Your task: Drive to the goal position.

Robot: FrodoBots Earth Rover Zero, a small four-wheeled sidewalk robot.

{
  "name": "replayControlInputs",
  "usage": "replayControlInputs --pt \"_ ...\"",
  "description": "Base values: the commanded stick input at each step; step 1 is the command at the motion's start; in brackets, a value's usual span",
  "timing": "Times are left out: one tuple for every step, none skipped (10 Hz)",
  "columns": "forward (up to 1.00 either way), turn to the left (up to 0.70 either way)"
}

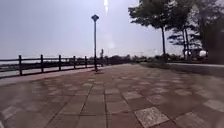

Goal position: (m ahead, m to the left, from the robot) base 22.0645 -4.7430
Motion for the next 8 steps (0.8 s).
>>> replayControlInputs --pt "0.91 0.01" --pt "0.91 0.01" --pt "0.91 0.01" --pt "0.91 0.01" --pt "0.91 0.01" --pt "0.91 0.01" --pt "0.91 0.01" --pt "0.91 0.01"
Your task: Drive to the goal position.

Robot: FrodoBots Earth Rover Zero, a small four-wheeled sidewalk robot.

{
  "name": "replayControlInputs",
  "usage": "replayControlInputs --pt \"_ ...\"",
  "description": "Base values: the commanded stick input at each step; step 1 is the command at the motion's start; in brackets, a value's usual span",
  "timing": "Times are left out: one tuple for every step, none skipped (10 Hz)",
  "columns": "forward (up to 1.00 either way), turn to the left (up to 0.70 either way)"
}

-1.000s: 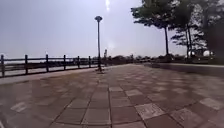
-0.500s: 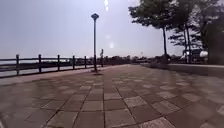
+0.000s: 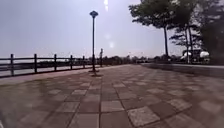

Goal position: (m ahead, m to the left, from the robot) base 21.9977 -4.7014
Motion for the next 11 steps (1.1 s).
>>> replayControlInputs --pt "0.91 0.01" --pt "0.91 0.01" --pt "0.91 0.01" --pt "0.91 0.01" --pt "0.91 0.01" --pt "0.91 0.01" --pt "0.91 0.01" --pt "0.91 0.01" --pt "0.91 0.01" --pt "0.91 0.01" --pt "0.91 0.01"
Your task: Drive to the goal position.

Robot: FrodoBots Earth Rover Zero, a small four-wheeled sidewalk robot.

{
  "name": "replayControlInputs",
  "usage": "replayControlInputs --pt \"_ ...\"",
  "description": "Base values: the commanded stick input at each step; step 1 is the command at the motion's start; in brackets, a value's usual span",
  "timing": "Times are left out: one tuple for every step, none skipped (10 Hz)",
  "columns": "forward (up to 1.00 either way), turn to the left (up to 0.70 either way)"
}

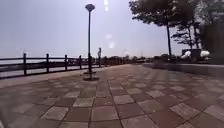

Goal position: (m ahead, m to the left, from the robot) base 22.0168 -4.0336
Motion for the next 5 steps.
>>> replayControlInputs --pt "0.91 0.01" --pt "0.91 0.01" --pt "0.91 0.01" --pt "0.91 0.01" --pt "0.91 0.01"
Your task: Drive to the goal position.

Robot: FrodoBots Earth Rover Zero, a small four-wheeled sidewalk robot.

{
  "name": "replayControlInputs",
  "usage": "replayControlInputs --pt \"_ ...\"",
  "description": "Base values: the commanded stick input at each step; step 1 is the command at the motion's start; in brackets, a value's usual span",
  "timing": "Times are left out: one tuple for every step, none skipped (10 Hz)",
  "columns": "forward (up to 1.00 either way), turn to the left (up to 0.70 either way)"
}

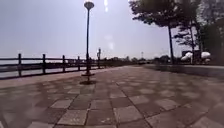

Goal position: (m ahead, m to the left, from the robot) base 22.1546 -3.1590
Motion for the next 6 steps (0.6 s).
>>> replayControlInputs --pt "0.91 0.01" --pt "0.91 -0.04" --pt "0.91 -0.11" --pt "0.91 -0.16" --pt "0.91 0.01" --pt "0.91 0.01"
